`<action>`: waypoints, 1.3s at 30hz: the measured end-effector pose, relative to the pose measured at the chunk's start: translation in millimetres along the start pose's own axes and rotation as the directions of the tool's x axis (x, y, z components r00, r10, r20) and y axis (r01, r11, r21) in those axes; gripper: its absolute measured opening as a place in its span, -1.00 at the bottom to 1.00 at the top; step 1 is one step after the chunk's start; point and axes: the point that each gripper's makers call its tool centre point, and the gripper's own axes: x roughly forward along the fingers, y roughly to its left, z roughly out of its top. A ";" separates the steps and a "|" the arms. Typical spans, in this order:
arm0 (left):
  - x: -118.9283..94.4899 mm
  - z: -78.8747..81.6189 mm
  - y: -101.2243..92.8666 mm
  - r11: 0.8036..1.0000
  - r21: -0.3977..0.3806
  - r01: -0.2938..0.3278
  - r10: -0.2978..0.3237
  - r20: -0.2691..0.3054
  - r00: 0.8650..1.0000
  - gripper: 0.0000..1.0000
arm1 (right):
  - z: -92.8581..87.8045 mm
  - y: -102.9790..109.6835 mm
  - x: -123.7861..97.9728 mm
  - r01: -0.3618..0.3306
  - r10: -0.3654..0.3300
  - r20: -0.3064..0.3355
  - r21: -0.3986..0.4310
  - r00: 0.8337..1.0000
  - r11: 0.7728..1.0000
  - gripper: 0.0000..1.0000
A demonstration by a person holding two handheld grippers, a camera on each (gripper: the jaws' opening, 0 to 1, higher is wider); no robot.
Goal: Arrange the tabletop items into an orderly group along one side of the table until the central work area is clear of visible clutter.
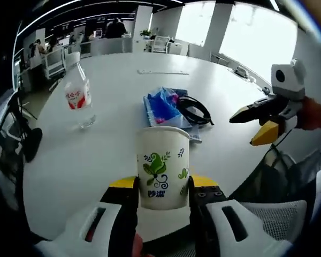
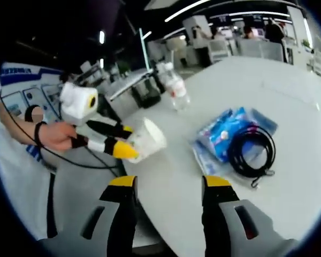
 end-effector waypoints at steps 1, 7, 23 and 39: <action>1.0 0.4 -3.1 1.000 0.019 0.007 -0.007 -0.005 1.000 -0.29 | 1.5 1.1 1.1 -0.005 0.005 0.005 0.004 1.000 1.000 -0.09; 5.5 1.7 -21.0 0.990 0.131 0.044 -0.041 -0.026 0.999 -0.29 | 9.1 10.0 8.2 -0.047 0.046 0.024 0.035 0.999 0.998 -0.09; 12.8 5.3 -72.3 0.883 0.448 0.143 -0.124 -0.071 0.990 -0.28 | 6.1 35.3 26.0 -0.151 0.151 0.001 0.059 0.989 0.987 -0.10; 10.3 4.0 -92.6 0.774 0.606 0.185 -0.163 -0.091 0.982 -0.28 | -2.5 47.0 16.4 -0.212 0.209 0.037 0.120 0.977 0.970 -0.70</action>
